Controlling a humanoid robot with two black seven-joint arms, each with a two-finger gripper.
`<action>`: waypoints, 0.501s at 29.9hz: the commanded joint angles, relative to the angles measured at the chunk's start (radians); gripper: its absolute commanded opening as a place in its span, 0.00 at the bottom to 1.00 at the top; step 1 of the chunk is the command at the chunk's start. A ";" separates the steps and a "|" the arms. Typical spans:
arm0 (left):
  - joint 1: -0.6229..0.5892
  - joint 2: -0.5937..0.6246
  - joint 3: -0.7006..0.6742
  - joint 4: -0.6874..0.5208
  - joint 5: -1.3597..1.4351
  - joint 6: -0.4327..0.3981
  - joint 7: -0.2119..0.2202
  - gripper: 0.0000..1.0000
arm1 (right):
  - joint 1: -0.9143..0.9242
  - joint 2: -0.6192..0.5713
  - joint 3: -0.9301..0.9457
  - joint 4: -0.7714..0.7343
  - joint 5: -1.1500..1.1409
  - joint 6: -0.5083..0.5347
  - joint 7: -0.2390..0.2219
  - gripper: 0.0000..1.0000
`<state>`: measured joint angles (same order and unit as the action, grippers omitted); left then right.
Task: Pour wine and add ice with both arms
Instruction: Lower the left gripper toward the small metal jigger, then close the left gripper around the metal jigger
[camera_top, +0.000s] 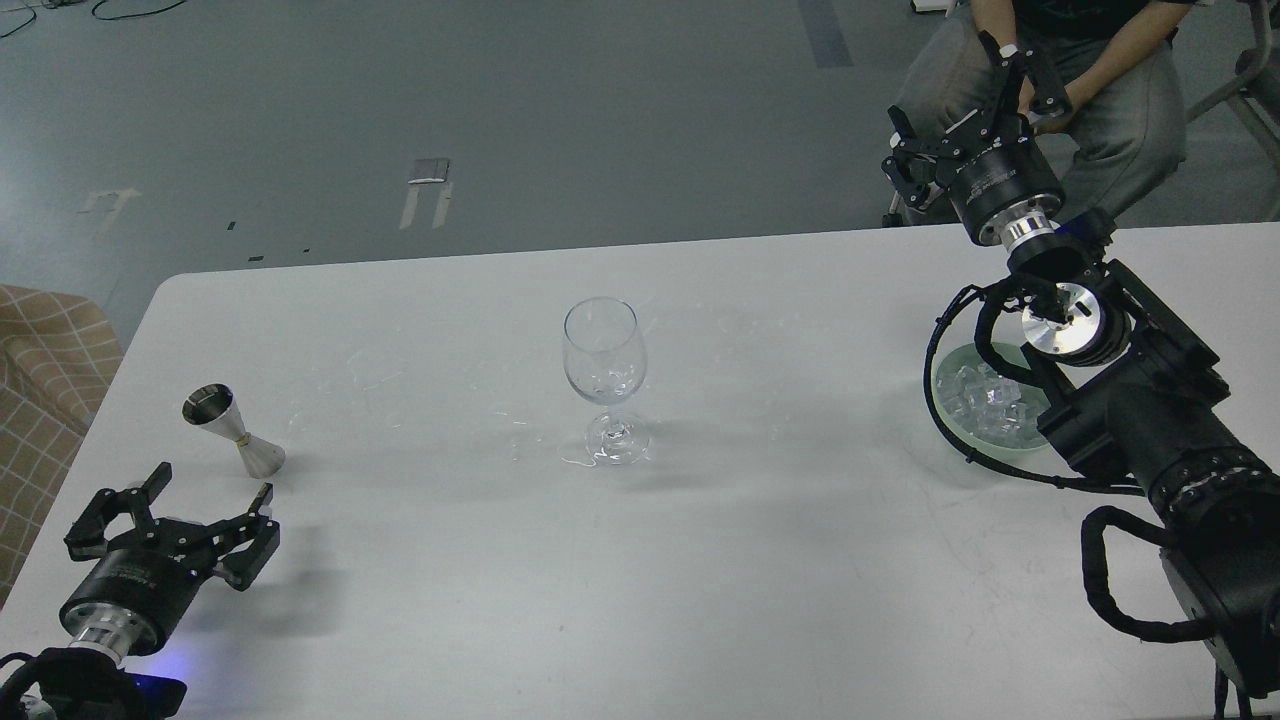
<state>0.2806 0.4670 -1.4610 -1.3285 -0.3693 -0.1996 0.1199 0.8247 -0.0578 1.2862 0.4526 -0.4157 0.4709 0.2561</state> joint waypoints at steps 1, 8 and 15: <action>-0.040 -0.016 0.019 0.054 0.001 -0.004 0.020 0.99 | -0.001 0.001 0.001 0.001 0.000 -0.001 0.000 1.00; -0.100 -0.039 0.036 0.140 0.023 -0.012 0.020 0.99 | -0.004 0.001 -0.001 0.001 0.000 -0.008 0.000 1.00; -0.204 -0.070 0.036 0.224 0.024 -0.014 0.023 0.99 | -0.006 0.001 -0.001 0.001 0.000 -0.009 -0.001 1.00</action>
<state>0.1151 0.4077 -1.4246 -1.1371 -0.3453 -0.2117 0.1414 0.8196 -0.0567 1.2857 0.4542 -0.4157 0.4629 0.2557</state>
